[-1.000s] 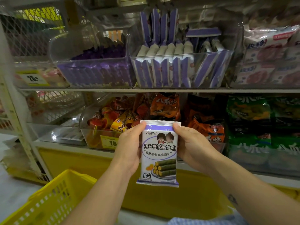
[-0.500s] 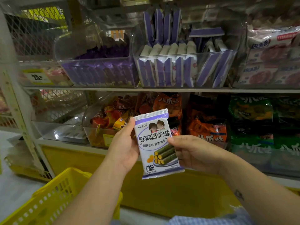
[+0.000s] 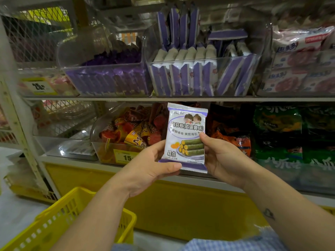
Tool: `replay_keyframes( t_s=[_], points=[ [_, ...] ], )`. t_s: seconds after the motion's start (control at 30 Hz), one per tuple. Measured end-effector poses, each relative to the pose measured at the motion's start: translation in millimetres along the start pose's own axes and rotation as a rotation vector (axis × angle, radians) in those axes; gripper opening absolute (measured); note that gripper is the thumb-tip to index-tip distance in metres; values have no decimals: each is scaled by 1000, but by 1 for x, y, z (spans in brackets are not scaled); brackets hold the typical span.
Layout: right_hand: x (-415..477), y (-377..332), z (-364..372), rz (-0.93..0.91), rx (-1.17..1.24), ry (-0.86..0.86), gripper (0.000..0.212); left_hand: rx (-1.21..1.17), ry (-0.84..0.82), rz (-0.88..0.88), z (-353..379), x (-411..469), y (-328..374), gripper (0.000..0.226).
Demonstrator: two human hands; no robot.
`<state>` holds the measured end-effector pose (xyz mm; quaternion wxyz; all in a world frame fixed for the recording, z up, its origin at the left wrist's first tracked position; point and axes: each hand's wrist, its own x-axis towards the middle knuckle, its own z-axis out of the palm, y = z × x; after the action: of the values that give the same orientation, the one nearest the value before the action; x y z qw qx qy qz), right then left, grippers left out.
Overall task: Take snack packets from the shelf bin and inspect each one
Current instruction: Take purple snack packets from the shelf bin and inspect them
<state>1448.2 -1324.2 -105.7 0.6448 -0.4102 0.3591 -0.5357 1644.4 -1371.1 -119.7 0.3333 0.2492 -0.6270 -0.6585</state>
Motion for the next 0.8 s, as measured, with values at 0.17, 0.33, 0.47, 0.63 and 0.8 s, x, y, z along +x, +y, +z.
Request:
replay_keyframes(
  t_s=[0.17, 0.33, 0.47, 0.63, 0.8],
  points=[
    [0, -2, 1, -13, 106, 4, 45, 37, 20, 103, 4, 2, 0, 59],
    [0, -2, 3, 5, 252, 15, 46, 53, 103, 201, 2, 4, 2, 68],
    [1, -2, 4, -20, 268, 74, 43, 326, 283, 321, 3, 6, -1, 60],
    [2, 2, 7, -129, 113, 105, 33, 808, 368, 421, 14, 6, -5, 45],
    [2, 2, 9, -154, 86, 160, 57, 577, 233, 295, 23, 7, -9, 56]
  ],
)
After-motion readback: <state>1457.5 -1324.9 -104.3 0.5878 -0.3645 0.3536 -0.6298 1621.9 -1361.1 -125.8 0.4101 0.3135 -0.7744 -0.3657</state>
